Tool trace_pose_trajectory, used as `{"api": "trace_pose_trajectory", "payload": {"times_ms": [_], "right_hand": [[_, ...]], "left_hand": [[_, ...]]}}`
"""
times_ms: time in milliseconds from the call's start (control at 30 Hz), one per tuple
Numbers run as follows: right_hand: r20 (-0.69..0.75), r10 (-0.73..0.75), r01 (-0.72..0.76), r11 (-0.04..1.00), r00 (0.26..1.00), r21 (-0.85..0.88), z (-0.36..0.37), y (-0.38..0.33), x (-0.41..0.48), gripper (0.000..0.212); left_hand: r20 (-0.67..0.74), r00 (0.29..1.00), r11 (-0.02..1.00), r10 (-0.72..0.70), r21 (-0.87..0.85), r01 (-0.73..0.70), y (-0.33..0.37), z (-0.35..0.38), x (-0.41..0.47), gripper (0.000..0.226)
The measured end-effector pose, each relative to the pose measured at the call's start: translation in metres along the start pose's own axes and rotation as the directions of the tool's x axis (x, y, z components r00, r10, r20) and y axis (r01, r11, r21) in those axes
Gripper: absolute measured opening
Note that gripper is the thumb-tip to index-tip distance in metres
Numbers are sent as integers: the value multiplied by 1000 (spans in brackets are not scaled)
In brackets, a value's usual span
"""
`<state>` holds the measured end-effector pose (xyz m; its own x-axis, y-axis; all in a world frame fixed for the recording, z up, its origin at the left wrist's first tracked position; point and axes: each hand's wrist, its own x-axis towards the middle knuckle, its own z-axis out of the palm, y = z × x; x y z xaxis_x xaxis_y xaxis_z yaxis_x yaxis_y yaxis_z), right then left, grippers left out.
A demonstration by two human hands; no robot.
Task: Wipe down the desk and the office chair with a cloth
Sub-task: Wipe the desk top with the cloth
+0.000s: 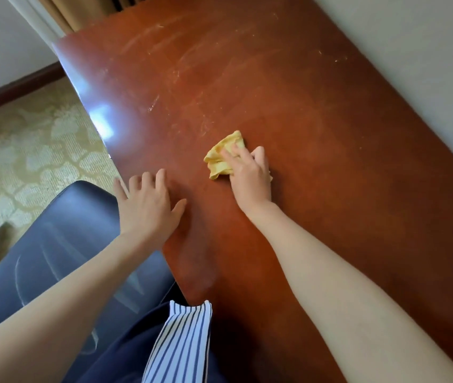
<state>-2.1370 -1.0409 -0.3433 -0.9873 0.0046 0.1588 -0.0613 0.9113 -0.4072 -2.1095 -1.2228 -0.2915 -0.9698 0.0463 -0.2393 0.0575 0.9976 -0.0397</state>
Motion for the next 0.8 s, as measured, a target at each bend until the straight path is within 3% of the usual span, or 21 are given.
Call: {"api": "trace_pose_trajectory", "payload": {"times_ms": [167, 300, 433, 633, 800], "right_hand": [[-106, -207, 217, 972, 973, 93, -14, 6, -64, 41], [-92, -201, 208, 975, 975, 80, -23, 19, -112, 24], [-34, -202, 204, 977, 979, 57, -43, 51, -155, 32], [-108, 96, -96, 995, 990, -1, -84, 113, -170, 56], [-159, 213, -222, 974, 964, -44, -107, 157, -139, 60]], "left_hand": [[-55, 978, 977, 202, -63, -206, 33, 1, 18, 65], [-55, 952, 925, 300, -229, -305, 70, 7, 29, 67], [-18, 911, 887, 412, -223, -405, 101, 23, 31, 79], [-65, 875, 857, 480, -179, -484, 133, 40, 36, 73], [-105, 881, 860, 461, -193, -473, 142, 45, 35, 65]]}}
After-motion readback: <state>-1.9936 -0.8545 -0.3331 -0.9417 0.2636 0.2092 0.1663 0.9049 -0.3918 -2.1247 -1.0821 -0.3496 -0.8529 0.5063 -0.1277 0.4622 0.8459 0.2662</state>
